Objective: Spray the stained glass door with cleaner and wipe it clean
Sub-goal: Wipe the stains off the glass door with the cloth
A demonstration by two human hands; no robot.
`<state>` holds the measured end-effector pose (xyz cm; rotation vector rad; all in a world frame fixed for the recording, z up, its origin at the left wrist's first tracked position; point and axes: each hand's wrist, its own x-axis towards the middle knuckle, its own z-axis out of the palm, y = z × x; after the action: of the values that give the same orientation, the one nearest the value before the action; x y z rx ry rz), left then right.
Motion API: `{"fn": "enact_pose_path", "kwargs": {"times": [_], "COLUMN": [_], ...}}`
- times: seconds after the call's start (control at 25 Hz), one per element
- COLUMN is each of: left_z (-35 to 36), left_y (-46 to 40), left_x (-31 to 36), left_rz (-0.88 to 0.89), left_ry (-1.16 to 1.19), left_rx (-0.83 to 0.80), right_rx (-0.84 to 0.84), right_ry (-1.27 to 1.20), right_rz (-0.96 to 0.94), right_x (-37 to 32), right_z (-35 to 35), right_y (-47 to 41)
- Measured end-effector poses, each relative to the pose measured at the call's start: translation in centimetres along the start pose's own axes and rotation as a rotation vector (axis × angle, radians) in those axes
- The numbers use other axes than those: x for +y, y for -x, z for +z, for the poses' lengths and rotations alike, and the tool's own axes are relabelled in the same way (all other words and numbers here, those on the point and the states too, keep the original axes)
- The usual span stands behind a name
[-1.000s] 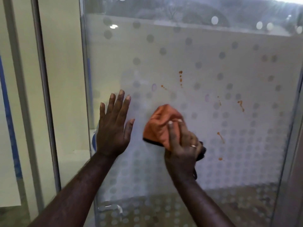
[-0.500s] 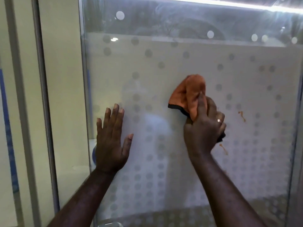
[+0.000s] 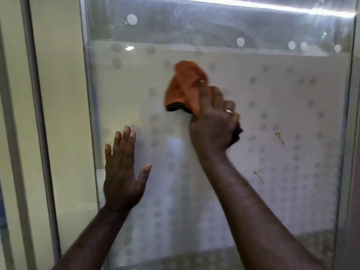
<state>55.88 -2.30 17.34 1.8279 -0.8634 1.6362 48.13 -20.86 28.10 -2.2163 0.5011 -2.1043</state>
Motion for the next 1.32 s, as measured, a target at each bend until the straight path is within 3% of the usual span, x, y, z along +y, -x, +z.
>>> {"fn": "enact_pose_path", "kwargs": {"times": [0.08,0.16,0.2,0.32,0.4,0.6,0.68,0.76,0.84,0.92,1.0,1.04,1.12,1.32], "left_z": [-0.2,-0.3,-0.3,-0.2,-0.2,-0.3,-0.3,-0.2,0.0,0.3,0.8,1.0,1.4,1.7], "left_y": [0.0,0.0,0.0,0.0,-0.1,0.0,0.0,0.0,-0.2,-0.6,-0.8,-0.9,-1.2,-1.4], "left_x": [0.1,0.1,0.1,0.0,0.0,0.0,0.0,0.1,0.3,0.7,1.4,1.8,2.5,3.4], "left_rz": [-0.009,-0.015,-0.013,-0.025,-0.038,-0.012,-0.01,-0.001,0.018,0.057,0.09,0.097,0.108,0.117], "left_ry": [0.003,0.003,-0.003,-0.017,-0.016,-0.015,-0.036,-0.064,-0.085,-0.085,-0.081,-0.077,-0.065,-0.054], "left_rx": [-0.009,-0.016,-0.015,0.01,0.023,0.007,0.0,-0.008,-0.003,-0.015,-0.026,-0.022,-0.016,-0.019], "right_rx": [0.002,0.003,0.007,-0.025,-0.031,0.038,0.067,0.049,0.026,-0.017,-0.047,-0.033,-0.007,0.017], "right_ry": [-0.049,-0.129,-0.145,-0.129,-0.171,-0.01,-0.074,-0.125,-0.146,-0.126,-0.093,-0.08,-0.005,-0.098], "right_rz": [0.274,0.398,0.334,-0.112,-0.213,0.214,0.432,0.546,0.381,0.068,-0.157,-0.183,-0.069,0.603], "right_x": [2.5,1.5,-0.2,-5.6,-6.2,5.2,10.1,10.7,8.2,4.9,4.0,4.8,7.9,18.0], "right_z": [-0.3,-0.6,-0.5,-0.3,-0.2,-0.7,-0.9,-0.6,-0.2,-0.2,-0.2,-0.4,-0.8,-1.1], "right_y": [1.1,3.8,5.1,7.3,4.3,-3.0,-1.1,3.3,7.6,9.7,8.0,5.7,1.8,2.9]}}
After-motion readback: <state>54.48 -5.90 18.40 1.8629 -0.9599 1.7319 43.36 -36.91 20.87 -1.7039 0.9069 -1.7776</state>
